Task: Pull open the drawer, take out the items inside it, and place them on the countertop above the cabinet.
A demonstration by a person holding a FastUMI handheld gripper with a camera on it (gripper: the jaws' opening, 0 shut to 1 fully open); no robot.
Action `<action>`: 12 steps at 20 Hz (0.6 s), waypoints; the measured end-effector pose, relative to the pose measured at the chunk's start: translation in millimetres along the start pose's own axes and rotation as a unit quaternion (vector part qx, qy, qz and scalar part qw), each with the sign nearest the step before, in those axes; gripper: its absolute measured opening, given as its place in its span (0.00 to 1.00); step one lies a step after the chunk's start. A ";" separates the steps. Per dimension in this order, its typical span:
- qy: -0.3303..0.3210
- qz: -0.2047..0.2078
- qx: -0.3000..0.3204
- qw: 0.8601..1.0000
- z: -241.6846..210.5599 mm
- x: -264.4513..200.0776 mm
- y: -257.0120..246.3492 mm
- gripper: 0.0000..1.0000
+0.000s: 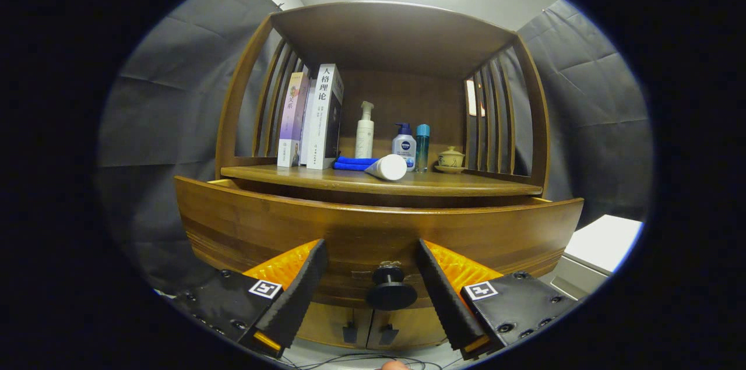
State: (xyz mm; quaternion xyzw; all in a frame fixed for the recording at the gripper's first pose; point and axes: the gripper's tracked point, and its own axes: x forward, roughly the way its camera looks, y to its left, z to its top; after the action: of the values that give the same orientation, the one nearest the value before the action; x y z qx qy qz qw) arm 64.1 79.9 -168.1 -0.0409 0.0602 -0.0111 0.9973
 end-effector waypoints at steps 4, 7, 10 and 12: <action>0.010 0.000 0.002 1.000 1.3 17.6 -0.7 0.98; 0.019 0.000 0.002 1.000 2.1 31.0 -0.1 0.98; 0.024 -0.001 0.003 1.000 2.8 42.7 1.3 0.98; 0.024 -0.002 0.000 1.000 2.9 49.6 2.7 0.98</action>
State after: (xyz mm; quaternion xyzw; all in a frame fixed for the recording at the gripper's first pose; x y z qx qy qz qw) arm 113.8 81.4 -171.4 -0.0409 0.0845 -0.0140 0.9955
